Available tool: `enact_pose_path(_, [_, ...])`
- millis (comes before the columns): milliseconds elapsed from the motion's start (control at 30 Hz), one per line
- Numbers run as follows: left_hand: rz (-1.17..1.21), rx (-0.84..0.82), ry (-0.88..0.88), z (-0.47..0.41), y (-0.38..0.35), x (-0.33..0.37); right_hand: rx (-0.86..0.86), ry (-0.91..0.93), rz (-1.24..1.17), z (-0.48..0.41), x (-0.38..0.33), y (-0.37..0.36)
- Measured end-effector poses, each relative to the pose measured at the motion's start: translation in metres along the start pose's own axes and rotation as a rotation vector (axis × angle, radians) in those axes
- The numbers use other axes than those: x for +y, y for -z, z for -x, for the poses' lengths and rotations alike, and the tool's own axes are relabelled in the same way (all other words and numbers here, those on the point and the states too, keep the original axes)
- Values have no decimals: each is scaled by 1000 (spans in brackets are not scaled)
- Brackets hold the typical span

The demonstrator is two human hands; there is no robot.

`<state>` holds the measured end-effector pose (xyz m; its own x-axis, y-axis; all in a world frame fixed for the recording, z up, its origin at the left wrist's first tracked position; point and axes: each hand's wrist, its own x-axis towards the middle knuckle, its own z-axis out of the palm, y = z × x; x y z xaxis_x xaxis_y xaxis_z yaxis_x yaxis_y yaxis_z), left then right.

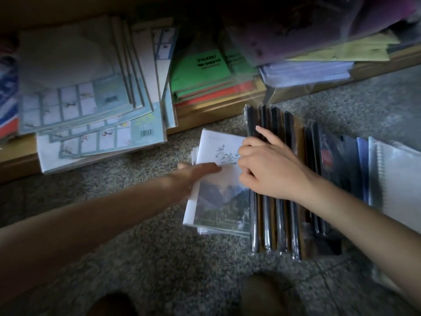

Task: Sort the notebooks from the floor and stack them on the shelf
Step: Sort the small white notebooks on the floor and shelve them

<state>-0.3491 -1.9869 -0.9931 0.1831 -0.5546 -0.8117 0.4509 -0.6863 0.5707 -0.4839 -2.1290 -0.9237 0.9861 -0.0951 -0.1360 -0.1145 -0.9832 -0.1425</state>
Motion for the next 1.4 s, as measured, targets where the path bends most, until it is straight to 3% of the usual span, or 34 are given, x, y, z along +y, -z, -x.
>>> enact_pose_path(67, [-293, 308, -208, -5, 0, 8, 19, -21, 9, 9, 4, 9])
enact_pose_path(100, [-270, 325, -333, -10, 4, 15, 35, -30, 30, 15, 8, 14])
enact_pose_path(167, [-222, 139, -437, -19, 16, 31, 42, -48, 67, 25, 15, 24])
enact_pose_path(267, [-426, -54, -365, -28, 31, 37, -10, -100, 46, 36, 17, 36])
enact_pose_path(467, [-387, -42, -388, -17, 27, 32, 0, -133, 28, 42, 15, 37])
enact_pose_path(567, [-213, 41, -393, -3, 35, 5, 1, -122, 66, 43, 13, 34])
enact_pose_path(633, [-115, 126, -413, 7, 37, -15, -107, -114, 128, 37, 5, 41])
enact_pose_path(733, [-28, 237, -417, 20, 33, -30, -412, -87, 356, 12, -19, 46])
enact_pose_path(833, [123, 338, -373, 24, 27, -41, -705, -2, 630, -33, -45, 32])
enact_pose_path(900, [295, 373, -295, 26, 21, -53, -813, -61, 699, -63, -46, 20])
enact_pose_path(1000, [473, 256, -197, 36, 9, -72, -858, -293, 518, -84, -36, 11])
enact_pose_path(1133, [451, 11, -230, 53, -7, -81, -739, -190, 645, -65, -56, 11])
enact_pose_path(1267, [480, 41, -212, 54, -15, -74, -687, -267, 548, -65, -57, 5])
enact_pose_path(1333, [504, 57, -202, 54, -18, -69, -628, -399, 248, -63, -49, -10])
enact_pose_path(1400, [532, 48, -185, 54, -20, -65, -467, -476, -167, -61, -42, -25])
